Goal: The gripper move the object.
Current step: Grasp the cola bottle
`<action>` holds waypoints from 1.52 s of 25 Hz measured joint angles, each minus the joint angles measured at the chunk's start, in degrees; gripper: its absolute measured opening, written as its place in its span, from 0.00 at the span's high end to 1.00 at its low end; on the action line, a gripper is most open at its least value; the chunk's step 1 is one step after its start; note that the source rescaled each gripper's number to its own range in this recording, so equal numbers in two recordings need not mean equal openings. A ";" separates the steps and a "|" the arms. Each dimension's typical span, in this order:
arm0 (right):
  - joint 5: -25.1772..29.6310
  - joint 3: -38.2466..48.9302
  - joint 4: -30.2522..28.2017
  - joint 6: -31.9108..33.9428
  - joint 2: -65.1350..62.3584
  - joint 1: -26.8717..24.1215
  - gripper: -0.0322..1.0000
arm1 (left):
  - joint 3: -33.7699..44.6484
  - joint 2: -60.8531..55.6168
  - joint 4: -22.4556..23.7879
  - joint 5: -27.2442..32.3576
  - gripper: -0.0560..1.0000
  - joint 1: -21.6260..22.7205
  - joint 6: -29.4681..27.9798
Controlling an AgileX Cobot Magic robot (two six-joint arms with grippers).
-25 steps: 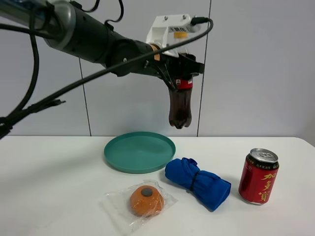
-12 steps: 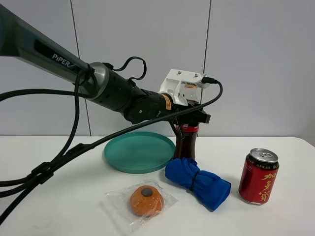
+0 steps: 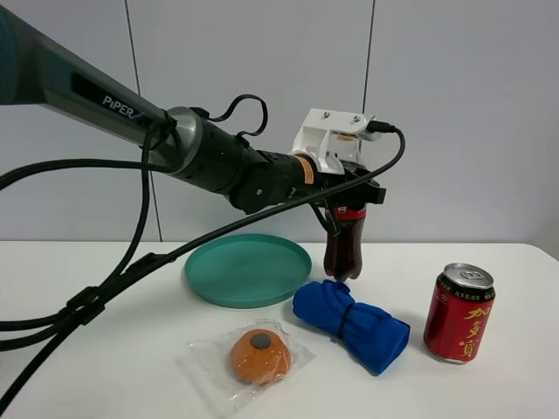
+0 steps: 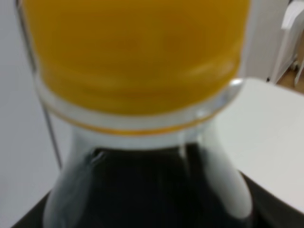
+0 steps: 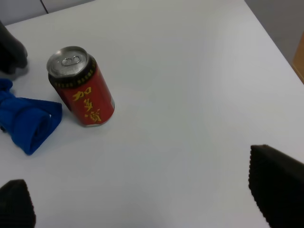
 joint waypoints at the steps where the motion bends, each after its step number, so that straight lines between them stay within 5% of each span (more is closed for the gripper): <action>1: 0.00 0.00 0.00 0.00 0.00 0.00 0.00 | -1.47 0.50 0.00 0.30 0.91 -0.23 0.00; 12: 0.00 0.00 0.00 0.00 0.00 0.00 0.00 | -4.04 2.77 0.10 7.24 0.91 -1.10 0.00; 38: 0.00 0.00 0.00 0.00 0.00 0.00 0.00 | -4.17 3.52 -0.06 7.05 0.90 -1.10 0.00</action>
